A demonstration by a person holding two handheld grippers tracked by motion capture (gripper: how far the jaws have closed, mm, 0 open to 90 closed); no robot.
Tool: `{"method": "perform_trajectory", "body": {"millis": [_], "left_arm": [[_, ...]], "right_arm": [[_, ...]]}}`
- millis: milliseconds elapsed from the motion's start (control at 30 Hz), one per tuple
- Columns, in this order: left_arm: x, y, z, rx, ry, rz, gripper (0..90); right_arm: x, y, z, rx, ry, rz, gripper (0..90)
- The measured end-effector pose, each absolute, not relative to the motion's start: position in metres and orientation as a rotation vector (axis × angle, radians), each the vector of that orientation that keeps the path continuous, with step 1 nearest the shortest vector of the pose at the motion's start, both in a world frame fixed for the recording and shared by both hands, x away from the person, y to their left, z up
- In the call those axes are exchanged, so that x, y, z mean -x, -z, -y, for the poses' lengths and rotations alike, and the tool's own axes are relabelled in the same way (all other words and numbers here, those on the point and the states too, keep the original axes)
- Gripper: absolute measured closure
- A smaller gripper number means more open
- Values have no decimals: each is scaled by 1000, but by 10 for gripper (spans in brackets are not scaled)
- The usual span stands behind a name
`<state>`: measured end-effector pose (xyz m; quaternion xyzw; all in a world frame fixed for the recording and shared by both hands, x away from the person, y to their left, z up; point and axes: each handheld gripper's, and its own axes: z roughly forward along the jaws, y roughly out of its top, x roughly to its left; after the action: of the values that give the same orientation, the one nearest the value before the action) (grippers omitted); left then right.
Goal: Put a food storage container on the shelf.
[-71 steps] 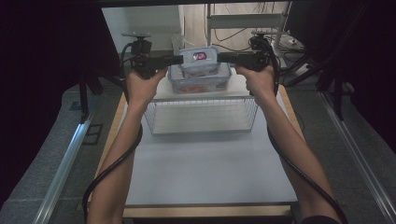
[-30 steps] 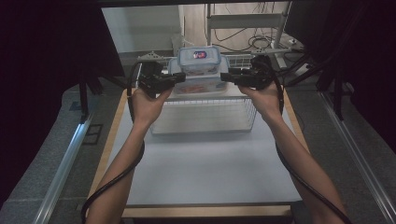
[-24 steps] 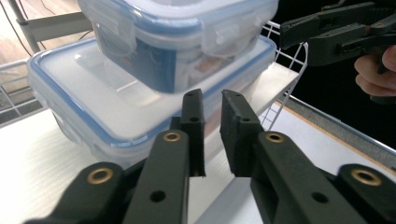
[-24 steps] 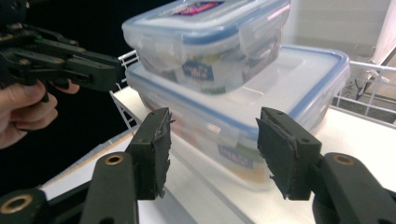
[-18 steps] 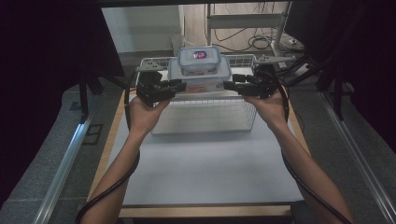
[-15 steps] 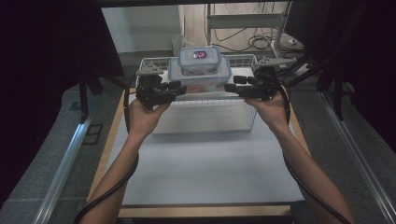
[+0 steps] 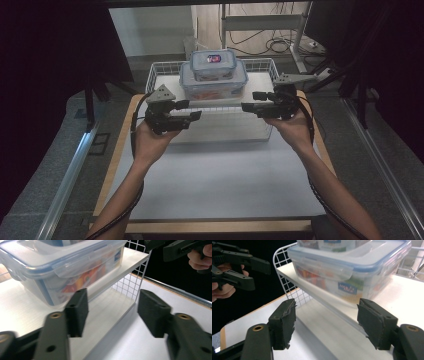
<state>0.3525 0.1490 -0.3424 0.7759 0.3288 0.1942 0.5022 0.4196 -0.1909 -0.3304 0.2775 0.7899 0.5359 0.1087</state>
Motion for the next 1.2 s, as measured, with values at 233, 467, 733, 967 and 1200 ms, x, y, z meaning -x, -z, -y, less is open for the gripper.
{"method": "perform_trajectory", "body": {"millis": [233,467,733,967,1200], "left_arm": [[-343,354,-149,-1889,-479,-796,269],[-330,368,-149,-1895,-467,-803,174],[-312,388,-149,-1882,-436,-813,110],[-297,405,-149,-1894,-440,-823,66],[-284,425,-149,-1891,-419,-827,48]], "right_arm": [[-407,337,193,-790,-1540,-2338,239],[-392,350,190,-754,-1474,-2364,163],[-375,368,187,-723,-1423,-2395,110],[-359,388,189,-713,-1382,-2425,72],[-348,408,197,-712,-1366,-2438,38]]}}
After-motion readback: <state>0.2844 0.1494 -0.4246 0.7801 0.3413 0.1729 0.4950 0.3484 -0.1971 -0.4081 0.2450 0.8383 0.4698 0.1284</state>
